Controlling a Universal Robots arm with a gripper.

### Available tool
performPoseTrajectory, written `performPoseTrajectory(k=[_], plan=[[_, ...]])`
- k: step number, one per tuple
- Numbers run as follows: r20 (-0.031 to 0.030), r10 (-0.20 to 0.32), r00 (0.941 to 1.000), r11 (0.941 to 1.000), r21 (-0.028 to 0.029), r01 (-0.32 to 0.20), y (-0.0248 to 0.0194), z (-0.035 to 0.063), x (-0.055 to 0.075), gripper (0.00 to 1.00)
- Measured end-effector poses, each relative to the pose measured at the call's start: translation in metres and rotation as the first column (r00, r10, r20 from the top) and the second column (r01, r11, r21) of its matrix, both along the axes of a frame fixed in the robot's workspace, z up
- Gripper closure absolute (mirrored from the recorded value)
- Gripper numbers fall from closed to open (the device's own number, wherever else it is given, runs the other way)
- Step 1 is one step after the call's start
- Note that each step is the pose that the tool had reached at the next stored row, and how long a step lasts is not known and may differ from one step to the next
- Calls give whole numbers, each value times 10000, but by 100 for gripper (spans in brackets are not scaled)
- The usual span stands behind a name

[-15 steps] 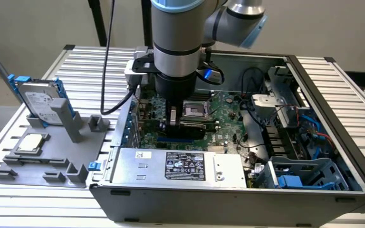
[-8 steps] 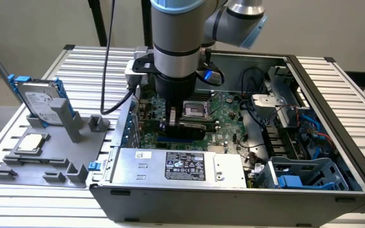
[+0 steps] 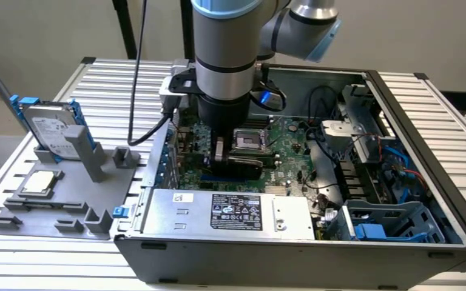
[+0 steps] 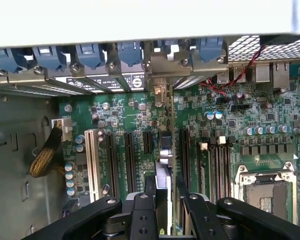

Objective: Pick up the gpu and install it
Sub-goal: 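Insert the gpu into the slot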

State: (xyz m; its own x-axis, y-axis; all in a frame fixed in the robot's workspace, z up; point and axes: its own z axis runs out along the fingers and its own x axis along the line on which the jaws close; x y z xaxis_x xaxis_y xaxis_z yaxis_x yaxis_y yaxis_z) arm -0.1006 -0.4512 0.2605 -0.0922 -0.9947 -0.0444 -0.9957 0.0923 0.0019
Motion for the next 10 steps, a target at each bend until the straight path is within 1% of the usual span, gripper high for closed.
performPoseTrajectory(k=[7,10], plan=[[-1,2,10000,10000,-9,-2,2,-17,-13,74],[1,2,10000,10000,-8,-2,18,-18,-14,74]])
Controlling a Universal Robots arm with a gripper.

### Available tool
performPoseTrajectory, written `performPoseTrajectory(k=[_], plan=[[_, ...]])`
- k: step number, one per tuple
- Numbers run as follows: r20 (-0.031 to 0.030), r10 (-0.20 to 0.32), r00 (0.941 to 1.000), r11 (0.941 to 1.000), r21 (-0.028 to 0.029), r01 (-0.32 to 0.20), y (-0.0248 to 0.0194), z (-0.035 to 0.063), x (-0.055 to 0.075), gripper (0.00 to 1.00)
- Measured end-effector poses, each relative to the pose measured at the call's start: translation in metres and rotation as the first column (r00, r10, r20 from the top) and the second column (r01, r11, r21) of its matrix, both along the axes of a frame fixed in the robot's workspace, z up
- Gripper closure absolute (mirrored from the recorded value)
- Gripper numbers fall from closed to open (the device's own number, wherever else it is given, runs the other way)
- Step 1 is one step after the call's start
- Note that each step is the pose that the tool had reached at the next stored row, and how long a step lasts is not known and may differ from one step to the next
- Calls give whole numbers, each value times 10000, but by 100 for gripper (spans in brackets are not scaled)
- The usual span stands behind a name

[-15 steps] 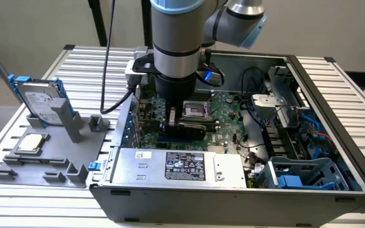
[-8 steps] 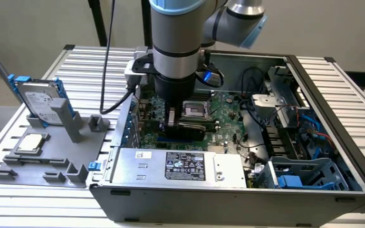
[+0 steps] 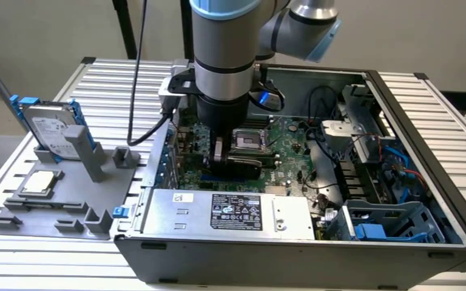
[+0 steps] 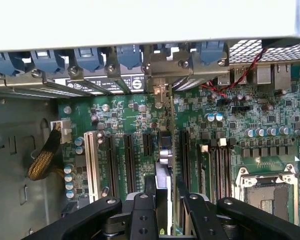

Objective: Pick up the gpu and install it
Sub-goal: 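Insert the gpu into the slot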

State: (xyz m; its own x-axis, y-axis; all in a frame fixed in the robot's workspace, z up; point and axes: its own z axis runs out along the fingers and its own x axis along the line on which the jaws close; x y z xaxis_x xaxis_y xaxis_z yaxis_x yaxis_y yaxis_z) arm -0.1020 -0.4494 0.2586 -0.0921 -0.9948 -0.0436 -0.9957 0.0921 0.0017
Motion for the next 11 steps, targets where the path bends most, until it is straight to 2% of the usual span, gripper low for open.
performPoseTrajectory(k=[2,11], plan=[[0,4,10000,10000,1,-4,14,0,1,74],[-1,6,10000,10000,-28,-6,15,-3,0,74]])
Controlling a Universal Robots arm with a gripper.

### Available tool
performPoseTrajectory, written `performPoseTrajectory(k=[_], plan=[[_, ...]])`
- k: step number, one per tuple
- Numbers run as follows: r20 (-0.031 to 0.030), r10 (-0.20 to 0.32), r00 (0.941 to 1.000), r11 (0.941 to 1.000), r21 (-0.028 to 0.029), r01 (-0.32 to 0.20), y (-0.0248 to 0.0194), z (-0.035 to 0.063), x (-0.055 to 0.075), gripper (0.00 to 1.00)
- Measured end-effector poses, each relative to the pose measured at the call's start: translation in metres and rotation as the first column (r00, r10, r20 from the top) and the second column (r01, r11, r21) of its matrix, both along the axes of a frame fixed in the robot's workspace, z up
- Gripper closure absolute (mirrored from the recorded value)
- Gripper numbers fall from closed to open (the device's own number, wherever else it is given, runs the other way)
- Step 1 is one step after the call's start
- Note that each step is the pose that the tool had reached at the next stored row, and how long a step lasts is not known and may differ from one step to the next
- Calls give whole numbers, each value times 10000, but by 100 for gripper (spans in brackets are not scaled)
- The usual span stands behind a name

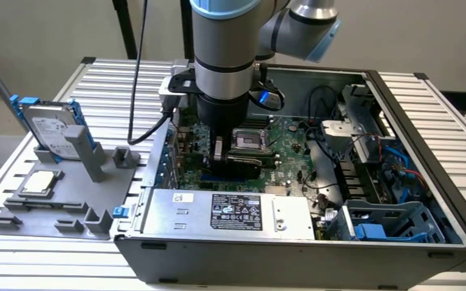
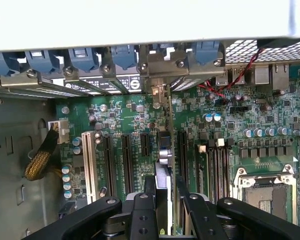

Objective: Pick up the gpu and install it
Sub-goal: 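Insert the gpu into the slot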

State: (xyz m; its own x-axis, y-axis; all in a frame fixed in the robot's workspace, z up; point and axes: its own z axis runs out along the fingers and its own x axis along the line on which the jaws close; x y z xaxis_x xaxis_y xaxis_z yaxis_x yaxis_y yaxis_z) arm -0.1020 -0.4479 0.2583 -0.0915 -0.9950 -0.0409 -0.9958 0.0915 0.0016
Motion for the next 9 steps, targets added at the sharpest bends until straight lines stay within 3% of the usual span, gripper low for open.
performPoseTrajectory(k=[9], plan=[[1,1,10000,10000,-30,-1,-6,-6,0,74]])
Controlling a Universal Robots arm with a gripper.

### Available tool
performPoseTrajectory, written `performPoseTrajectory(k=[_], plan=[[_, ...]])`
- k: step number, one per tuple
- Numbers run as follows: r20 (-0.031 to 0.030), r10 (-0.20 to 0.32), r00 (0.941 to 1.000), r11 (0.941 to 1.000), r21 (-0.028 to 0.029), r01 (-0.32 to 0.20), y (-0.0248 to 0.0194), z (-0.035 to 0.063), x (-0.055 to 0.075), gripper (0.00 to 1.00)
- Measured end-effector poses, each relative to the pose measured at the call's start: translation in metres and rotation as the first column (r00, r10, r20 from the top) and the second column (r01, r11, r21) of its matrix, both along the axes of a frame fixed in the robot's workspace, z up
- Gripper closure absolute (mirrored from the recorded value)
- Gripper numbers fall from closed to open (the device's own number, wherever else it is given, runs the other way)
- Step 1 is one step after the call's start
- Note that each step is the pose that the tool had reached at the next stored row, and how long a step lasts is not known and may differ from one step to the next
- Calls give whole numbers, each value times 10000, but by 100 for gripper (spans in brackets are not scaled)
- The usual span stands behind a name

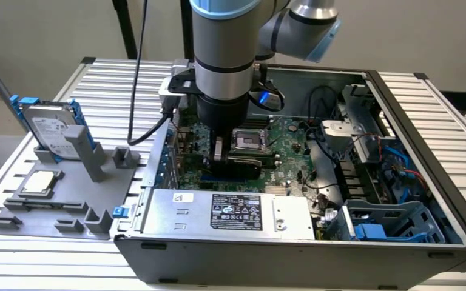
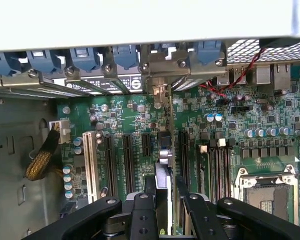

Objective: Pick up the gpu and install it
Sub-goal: 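Insert the gpu into the slot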

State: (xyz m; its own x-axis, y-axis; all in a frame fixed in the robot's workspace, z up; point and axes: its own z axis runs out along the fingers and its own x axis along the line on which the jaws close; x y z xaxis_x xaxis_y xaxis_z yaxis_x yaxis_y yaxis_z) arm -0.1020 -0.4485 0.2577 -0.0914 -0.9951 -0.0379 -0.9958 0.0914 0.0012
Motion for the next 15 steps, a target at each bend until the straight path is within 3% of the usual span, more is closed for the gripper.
performPoseTrajectory(k=[15], plan=[[0,70,10000,10000,-5,-70,16,-1,-1,74]])
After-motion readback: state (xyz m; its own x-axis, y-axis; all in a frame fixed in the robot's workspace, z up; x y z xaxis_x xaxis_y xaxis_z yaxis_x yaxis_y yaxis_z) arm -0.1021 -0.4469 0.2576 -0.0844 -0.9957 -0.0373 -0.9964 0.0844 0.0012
